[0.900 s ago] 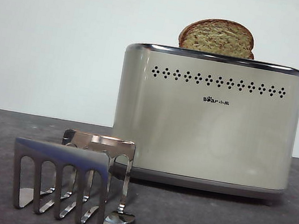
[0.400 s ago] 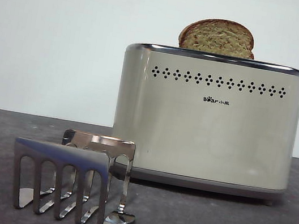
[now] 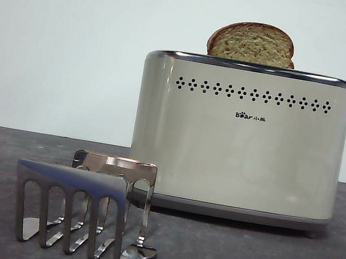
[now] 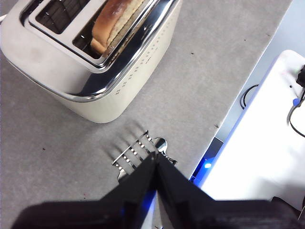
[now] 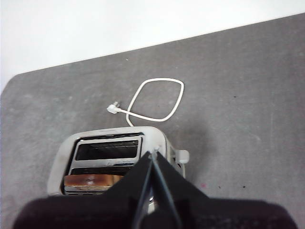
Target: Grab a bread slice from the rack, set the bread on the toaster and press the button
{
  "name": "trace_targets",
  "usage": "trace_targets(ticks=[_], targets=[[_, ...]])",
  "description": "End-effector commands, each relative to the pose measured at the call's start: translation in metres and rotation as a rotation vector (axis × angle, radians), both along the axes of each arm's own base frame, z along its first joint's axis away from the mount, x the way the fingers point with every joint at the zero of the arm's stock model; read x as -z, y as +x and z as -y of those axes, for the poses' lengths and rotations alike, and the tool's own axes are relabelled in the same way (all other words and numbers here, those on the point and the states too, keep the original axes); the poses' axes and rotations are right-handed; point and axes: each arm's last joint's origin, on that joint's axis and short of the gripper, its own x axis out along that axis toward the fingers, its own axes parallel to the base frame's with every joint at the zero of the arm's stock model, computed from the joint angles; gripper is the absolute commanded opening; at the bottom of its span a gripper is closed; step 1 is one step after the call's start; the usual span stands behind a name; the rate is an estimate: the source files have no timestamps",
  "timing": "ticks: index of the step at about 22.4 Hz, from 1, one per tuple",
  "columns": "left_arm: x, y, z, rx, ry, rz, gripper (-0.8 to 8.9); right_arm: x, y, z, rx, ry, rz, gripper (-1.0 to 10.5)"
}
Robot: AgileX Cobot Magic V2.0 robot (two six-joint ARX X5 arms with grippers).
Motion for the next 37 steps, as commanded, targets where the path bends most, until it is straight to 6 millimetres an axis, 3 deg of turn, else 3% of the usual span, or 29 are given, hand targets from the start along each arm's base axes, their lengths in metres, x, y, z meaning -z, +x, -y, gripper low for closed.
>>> trace_targets(ticks=[1,9,16,20,23,26,30,37], targets=[[-0.001,0.002,-0.006,-0.015,-0.002,0.011,-0.04,0.004,0.005,0.001,0.001,-0.008,-0.031,0.0],[-0.013,0.014,-0.05,-0.103,0.045,0.15,-0.04,0.014,0.031,0.008,0.038,-0.023,-0.102,0.0],[-0.033,-0.003,-0.106,-0.312,0.001,0.255,-0.04,0.028,0.058,0.016,0.093,-0.057,-0.183,0.0],[-0.026,-0.014,-0.135,-0.469,-0.063,0.421,-0.04,0.037,0.075,0.021,0.132,-0.085,-0.237,0.0],[0.013,-0.013,-0.152,-0.589,-0.15,0.673,-0.04,0.047,0.092,0.027,0.169,-0.116,-0.281,0.0],[0.075,-0.016,-0.159,-0.64,-0.22,0.867,-0.04,0.056,0.105,0.03,0.188,-0.133,-0.319,0.0],[0.161,-0.036,-0.161,-0.669,-0.286,0.851,-0.04,0.065,0.117,0.034,0.214,-0.158,-0.358,0.0],[0.247,-0.059,-0.165,-0.783,-0.345,0.864,-0.04,0.069,0.123,0.036,0.218,-0.162,-0.368,0.0]])
